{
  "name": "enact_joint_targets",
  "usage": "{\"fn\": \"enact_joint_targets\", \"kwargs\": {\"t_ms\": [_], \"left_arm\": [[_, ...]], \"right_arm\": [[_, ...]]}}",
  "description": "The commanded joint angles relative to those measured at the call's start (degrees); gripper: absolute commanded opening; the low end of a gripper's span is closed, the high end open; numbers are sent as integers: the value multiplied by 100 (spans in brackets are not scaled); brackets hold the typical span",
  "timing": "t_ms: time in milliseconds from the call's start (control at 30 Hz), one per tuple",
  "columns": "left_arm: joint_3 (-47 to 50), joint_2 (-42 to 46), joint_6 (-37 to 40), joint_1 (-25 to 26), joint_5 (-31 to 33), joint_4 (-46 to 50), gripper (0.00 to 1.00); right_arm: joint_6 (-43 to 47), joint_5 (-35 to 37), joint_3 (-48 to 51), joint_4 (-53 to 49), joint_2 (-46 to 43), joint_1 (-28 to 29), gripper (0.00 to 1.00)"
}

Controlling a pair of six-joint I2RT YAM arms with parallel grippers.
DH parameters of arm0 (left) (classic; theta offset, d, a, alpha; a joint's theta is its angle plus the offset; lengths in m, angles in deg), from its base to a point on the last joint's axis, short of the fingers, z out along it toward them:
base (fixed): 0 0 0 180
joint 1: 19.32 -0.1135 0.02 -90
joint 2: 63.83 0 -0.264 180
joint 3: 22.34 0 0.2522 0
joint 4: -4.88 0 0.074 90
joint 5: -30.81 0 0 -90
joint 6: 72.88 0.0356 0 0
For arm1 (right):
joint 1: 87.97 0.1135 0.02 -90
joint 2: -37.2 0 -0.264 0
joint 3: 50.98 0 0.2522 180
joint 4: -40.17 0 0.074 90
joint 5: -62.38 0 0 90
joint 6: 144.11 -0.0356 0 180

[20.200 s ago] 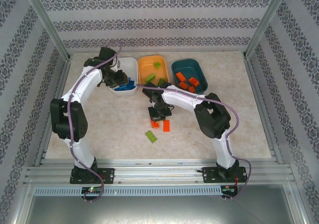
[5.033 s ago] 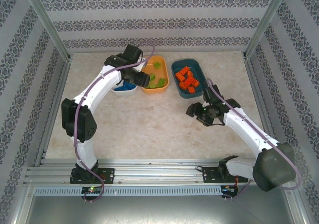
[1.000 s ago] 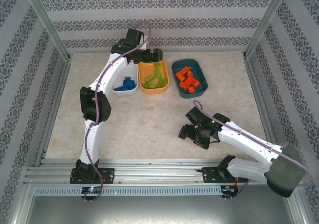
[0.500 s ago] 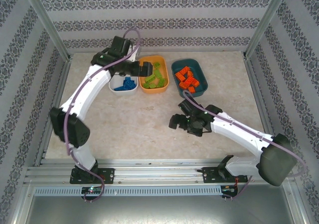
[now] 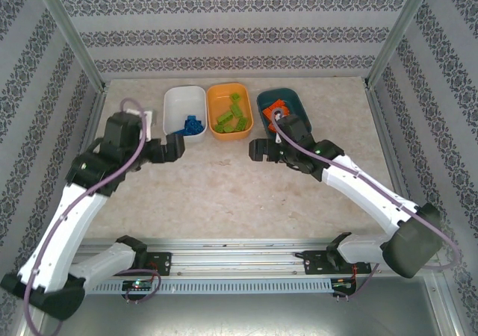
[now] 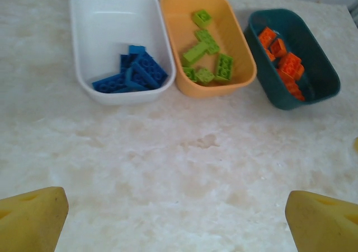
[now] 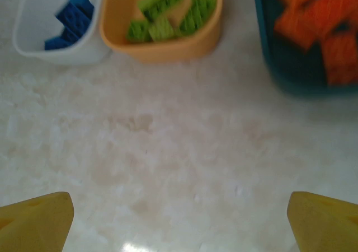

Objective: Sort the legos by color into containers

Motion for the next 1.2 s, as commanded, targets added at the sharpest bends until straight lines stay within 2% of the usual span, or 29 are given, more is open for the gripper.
{"fn": "enact_joint_targets", "kwargs": {"t_ms": [0,167,367,500,600,833,1167], "left_arm": [[633,805,-228,8,732,-492,100],[1621,1954,-32,14,1279,-1613,100],[2997,3013,1344,18,963,-3702,100],[3994,3562,1736,15,1175,-5014,100],[4303,3601,1516,10,1621,-5244,100],[4610,3182,1511,6,1690,-5353,100],[4759,2725,1581,-29,2008,-5538,100]], "right_arm": [[1445,750,-29,813,-495,-122,98],[2065,766,830,2149,-1446,-738,98],[2675,757,1871,3352,-2585,-1804,98],[2592,323,2221,3191,-2988,-2824,98],[2511,201,2685,3303,-3110,-3278,98],[2368,116,3625,4395,-2465,-3558,98],[2371,-179,3947,5947,-744,-3778,98]]}}
